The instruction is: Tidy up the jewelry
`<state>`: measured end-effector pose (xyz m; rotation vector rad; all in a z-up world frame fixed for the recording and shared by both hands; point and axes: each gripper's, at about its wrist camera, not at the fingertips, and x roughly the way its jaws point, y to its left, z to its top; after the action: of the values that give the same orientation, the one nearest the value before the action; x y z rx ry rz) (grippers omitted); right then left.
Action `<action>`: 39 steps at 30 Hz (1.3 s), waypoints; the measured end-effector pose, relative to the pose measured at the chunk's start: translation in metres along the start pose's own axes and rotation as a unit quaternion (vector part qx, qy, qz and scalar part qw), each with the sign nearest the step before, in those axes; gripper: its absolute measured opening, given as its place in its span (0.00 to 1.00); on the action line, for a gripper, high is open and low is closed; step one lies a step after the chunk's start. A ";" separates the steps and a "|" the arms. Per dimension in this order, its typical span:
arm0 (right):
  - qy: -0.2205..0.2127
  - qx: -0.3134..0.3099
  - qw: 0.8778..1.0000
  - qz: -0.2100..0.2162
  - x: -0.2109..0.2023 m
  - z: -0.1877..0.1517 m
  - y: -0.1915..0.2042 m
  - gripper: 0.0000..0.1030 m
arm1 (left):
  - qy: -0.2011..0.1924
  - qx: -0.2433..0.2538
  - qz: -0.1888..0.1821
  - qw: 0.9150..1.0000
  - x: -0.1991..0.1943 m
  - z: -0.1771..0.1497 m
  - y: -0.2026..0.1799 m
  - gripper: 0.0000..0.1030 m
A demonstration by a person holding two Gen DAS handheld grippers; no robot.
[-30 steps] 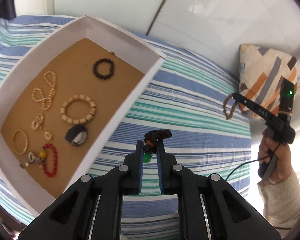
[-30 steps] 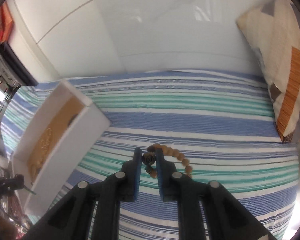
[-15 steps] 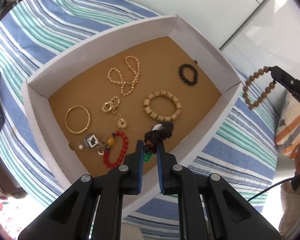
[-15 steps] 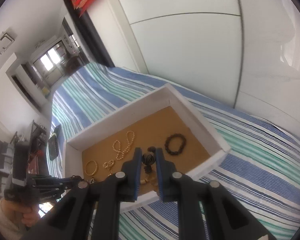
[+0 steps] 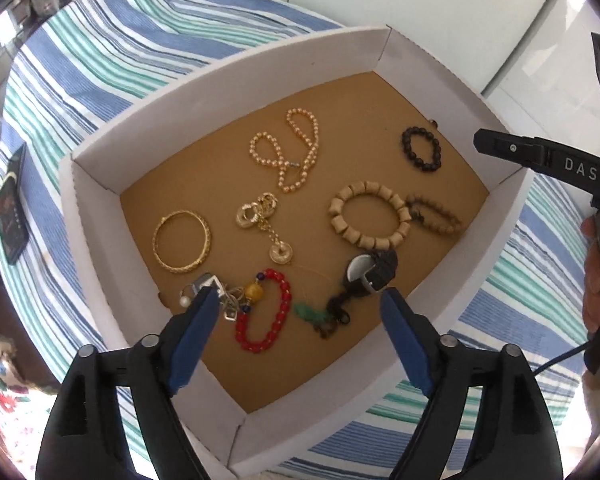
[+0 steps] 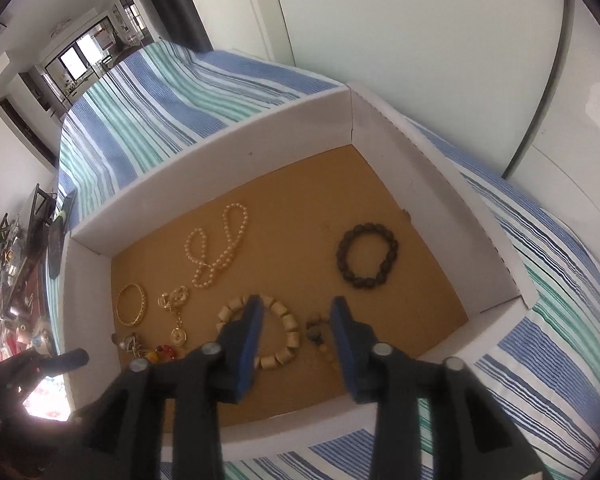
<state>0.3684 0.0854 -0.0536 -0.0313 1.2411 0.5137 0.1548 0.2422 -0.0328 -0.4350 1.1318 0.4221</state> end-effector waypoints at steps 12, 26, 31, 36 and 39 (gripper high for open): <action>-0.025 -0.052 0.998 -0.028 -0.042 -0.005 0.035 0.67 | -0.071 -0.014 0.104 0.992 -0.037 -0.002 -0.005 0.94; -0.010 -0.055 0.998 -0.031 -0.070 -0.019 0.057 0.77 | -0.025 -0.050 0.088 0.995 -0.065 0.004 0.006 0.94; -0.005 -0.056 0.998 -0.040 -0.077 -0.019 0.059 0.78 | -0.024 -0.064 0.087 0.994 -0.067 0.004 0.006 0.94; -0.002 -0.062 0.997 -0.042 -0.080 -0.021 0.063 0.78 | -0.019 -0.069 0.093 0.993 -0.063 0.006 0.006 0.94; -0.003 -0.064 0.997 -0.049 -0.079 -0.021 0.063 0.78 | -0.017 -0.071 0.094 0.993 -0.061 0.005 0.006 0.94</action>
<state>0.3072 0.1067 0.0267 -0.1984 1.1923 0.5067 0.1330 0.2432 0.0250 -0.4447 1.1179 0.6746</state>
